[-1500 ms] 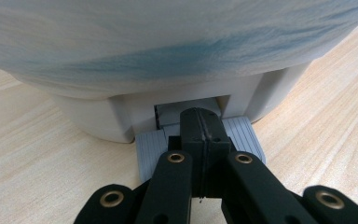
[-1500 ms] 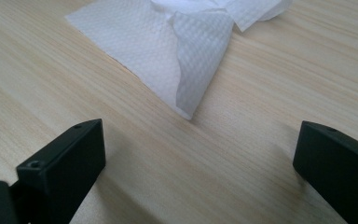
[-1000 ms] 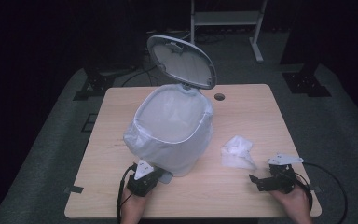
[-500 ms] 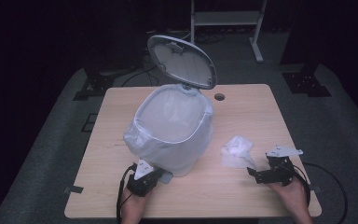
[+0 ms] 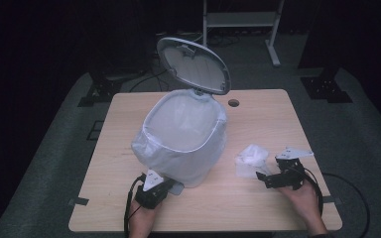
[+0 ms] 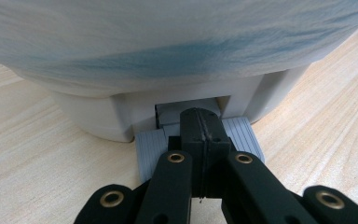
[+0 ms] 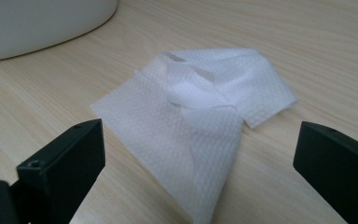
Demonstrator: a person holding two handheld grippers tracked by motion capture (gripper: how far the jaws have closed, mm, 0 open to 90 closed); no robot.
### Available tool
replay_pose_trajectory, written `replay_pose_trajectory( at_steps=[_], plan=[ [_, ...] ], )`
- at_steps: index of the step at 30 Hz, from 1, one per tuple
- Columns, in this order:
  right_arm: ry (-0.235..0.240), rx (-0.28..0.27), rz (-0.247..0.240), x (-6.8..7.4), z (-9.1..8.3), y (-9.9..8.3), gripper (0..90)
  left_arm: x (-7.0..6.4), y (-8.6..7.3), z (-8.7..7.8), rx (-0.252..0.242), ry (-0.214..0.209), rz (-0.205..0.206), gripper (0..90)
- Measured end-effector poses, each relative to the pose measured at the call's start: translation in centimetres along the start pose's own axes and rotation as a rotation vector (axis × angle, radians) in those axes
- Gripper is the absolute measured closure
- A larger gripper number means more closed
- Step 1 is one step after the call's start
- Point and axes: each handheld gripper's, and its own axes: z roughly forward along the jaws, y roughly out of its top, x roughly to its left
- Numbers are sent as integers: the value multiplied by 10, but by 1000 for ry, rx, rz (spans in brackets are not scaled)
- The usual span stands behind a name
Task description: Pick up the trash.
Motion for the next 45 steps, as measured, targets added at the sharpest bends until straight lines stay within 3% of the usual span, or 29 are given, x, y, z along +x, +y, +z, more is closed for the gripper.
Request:
replay_pose_trajectory(
  at_steps=[27, 45],
  plan=[
    [40, -13, -42, 2, 20, 23, 10, -1, 0, 0, -1, 0, 0, 900],
    [42, 17, -52, -2, 49, 28, 10, 0, 0, 0, -1, 1, 2, 900]
  ],
)
